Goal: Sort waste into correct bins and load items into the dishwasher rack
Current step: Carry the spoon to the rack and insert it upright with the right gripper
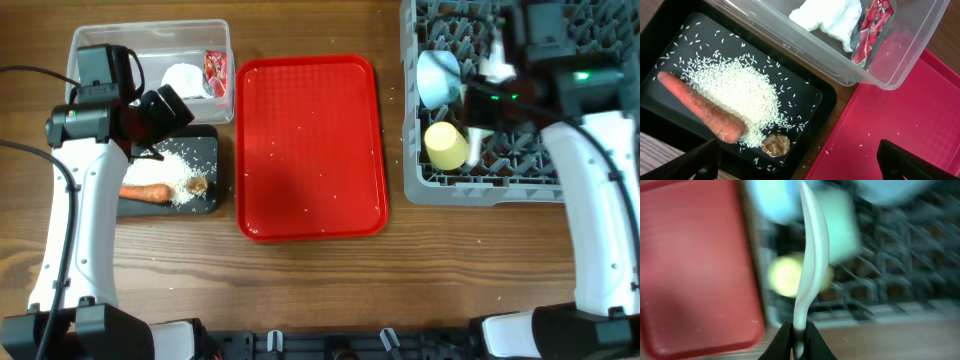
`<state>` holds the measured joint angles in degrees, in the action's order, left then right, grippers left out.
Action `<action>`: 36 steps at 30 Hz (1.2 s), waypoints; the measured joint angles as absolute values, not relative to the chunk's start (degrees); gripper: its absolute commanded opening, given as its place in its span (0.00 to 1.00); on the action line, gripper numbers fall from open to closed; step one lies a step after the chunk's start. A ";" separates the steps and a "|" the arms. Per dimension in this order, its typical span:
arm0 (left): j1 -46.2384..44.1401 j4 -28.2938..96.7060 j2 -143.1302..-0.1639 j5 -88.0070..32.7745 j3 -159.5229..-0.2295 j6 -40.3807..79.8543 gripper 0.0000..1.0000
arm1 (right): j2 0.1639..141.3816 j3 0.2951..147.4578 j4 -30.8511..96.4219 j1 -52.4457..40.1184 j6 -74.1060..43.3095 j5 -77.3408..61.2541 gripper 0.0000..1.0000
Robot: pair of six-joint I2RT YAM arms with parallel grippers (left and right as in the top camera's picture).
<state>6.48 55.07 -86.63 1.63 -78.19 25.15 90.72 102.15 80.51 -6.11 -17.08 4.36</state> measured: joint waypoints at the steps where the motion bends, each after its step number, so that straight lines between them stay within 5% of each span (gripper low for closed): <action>1: 6.48 55.07 -86.63 1.63 -78.19 25.15 1.00 | 90.72 101.54 80.71 -4.71 -19.14 5.13 0.04; 7: 6.48 55.07 -86.63 1.65 -78.19 25.15 1.00 | 90.72 93.54 79.53 -2.13 -38.79 8.03 0.04; 8: 6.48 55.07 -86.63 1.65 -78.19 25.15 1.00 | 90.74 89.36 80.66 -2.15 -51.75 10.02 0.04; 13: 6.48 55.07 -86.63 1.65 -78.17 25.15 1.00 | 90.48 82.26 78.48 -2.13 -72.64 12.19 0.04; 20: 6.48 55.02 -86.61 1.65 -78.15 25.15 1.00 | 90.61 75.85 68.23 -2.13 -85.58 12.67 0.04; 23: 6.48 55.07 -86.61 1.63 -78.15 25.15 1.00 | 90.59 75.68 67.07 -2.13 -87.26 12.64 0.27; 24: 6.48 55.07 -86.61 1.63 -78.15 25.15 1.00 | 90.61 75.68 66.85 -2.13 -87.48 12.58 0.43; 27: 6.48 55.07 -86.61 1.65 -78.15 25.15 1.00 | 90.61 75.66 66.74 -2.13 -88.09 12.47 0.52; 30: 6.48 55.07 -86.61 1.63 -78.15 25.15 1.00 | 90.61 75.66 66.76 -2.13 -88.05 12.45 1.00; 36: 6.48 55.07 -86.61 1.65 -78.15 25.15 1.00 | 90.61 75.66 70.63 -2.15 -88.23 12.49 1.00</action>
